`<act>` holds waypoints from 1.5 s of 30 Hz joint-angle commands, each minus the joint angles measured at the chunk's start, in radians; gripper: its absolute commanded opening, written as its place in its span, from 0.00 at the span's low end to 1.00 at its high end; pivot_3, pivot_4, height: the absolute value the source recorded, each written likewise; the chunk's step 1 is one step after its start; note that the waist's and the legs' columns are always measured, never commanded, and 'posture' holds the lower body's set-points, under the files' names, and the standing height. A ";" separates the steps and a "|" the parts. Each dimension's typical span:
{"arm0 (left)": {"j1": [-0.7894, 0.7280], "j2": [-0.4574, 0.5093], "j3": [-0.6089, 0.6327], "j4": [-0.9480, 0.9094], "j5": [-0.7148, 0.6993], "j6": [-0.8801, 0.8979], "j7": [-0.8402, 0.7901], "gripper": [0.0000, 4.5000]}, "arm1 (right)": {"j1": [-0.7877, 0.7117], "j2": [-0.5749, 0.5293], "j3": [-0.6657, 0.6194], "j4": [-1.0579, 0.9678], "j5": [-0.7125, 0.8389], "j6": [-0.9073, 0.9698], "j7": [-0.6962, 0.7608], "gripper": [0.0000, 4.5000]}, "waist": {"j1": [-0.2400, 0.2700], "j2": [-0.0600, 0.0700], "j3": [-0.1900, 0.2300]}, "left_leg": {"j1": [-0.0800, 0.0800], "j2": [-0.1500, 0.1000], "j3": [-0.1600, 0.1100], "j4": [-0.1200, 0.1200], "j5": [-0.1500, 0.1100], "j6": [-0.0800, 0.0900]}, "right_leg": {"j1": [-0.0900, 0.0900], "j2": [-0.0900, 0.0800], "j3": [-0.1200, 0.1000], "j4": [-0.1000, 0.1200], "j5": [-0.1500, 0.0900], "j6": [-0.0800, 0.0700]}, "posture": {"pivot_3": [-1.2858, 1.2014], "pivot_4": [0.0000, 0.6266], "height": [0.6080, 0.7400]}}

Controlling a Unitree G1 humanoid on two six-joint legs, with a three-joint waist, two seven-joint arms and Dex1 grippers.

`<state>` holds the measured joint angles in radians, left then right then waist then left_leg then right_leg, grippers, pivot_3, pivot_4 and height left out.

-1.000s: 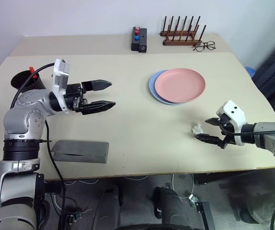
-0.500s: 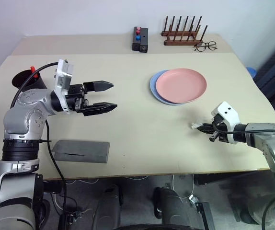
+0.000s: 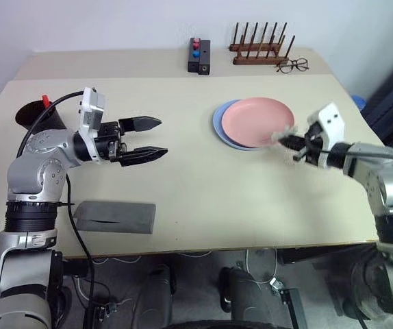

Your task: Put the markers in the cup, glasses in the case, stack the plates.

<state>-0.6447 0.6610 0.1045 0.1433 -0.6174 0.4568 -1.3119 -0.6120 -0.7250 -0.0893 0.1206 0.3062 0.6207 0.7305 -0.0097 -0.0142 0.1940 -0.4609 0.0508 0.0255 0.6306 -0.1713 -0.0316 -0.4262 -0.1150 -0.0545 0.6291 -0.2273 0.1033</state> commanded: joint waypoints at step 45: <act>-0.016 -0.007 0.029 -0.016 0.010 -0.056 0.067 1.00 | -0.307 0.122 -0.056 0.547 -0.147 -0.183 -0.196 0.01 | -0.004 0.001 0.001 | 0.000 0.000 0.000 -0.001 0.000 0.000 | 0.000 0.000 0.000 0.001 0.002 0.004 | 0.52 0.24 1.00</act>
<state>-0.6442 0.6441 0.1094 0.1491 -0.5983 0.4070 -1.2442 -0.8985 -0.5996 -0.1268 0.7081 0.1442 0.4368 0.5290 -0.0142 -0.0127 0.1950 -0.4610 0.0505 0.0257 0.6294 -0.1711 -0.0316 -0.4265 -0.1150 -0.0542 0.6297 -0.2256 0.1071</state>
